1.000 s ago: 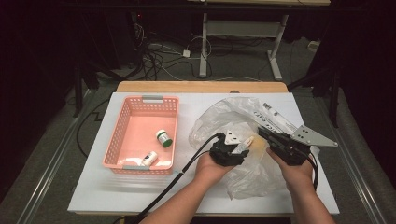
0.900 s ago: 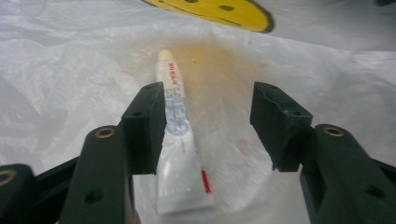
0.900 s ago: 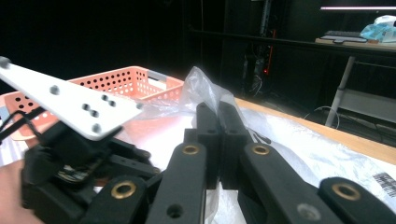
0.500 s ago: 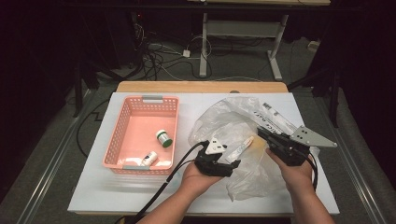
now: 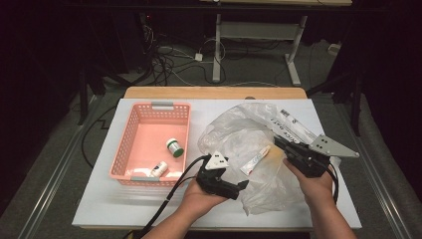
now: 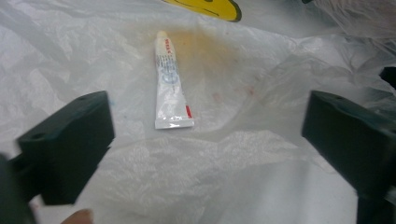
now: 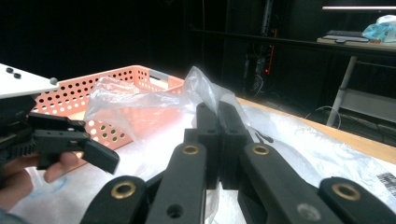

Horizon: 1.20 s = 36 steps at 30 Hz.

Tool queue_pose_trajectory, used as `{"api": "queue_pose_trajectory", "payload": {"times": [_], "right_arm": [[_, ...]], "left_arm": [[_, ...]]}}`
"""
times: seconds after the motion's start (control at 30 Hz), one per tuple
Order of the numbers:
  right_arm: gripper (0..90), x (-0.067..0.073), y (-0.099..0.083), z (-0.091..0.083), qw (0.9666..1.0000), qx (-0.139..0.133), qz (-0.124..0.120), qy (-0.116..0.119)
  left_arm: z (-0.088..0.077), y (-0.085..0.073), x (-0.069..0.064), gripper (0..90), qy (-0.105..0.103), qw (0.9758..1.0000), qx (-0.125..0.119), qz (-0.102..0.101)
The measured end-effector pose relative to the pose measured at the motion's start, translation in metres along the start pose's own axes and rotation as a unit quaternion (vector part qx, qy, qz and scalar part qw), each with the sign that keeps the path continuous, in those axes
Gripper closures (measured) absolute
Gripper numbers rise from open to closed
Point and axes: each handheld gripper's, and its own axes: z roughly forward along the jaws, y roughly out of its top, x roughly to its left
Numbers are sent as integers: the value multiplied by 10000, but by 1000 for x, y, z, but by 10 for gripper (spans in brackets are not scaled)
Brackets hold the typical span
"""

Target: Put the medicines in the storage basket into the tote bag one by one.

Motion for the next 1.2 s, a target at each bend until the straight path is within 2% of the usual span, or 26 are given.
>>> {"api": "queue_pose_trajectory", "payload": {"times": [0.23, 0.37, 0.5, 0.57, 0.63, 0.7, 0.83, 0.97, 1.1, 1.2], "right_arm": [[900, 1, 1, -1, 10000, -11, 11, -7], [900, 1, 1, -1, 10000, -9, -1, -12], [900, 2, 1, 0, 10000, -8, -1, -21], [900, 1, 0, 0, 10000, 17, -3, -16], [900, 1, 0, 0, 10000, 8, -2, -15], [900, 1, 1, -1, 10000, -3, -8, -28], [900, 2, 2, -2, 10000, -30, -31, -24], [900, 1, 2, -2, 10000, -27, -33, -20], [900, 0, 2, -3, 10000, -20, 26, -29], [900, -1, 2, -4, 10000, -28, -10, -40]], "left_arm": [[-23, -5, -5, 0, -14, 9999, -64, 137], [-36, -9, -6, 0, 106, 9996, -76, 246], [-45, -14, -1, 0, 149, 9996, -3, 231], [-48, -17, 3, 0, 152, 9998, -15, 161], [-51, -18, 2, 0, 217, 9995, -49, 206], [-54, -17, 3, 0, 161, 9998, -48, 90], [-63, -17, 7, 0, 340, 9994, -20, 72], [-71, -21, 13, 0, 415, 9991, -15, 23], [-76, -25, 19, 0, 630, 9980, 10, 23], [-81, -25, 25, 0, 711, 9974, -36, -63]]}}
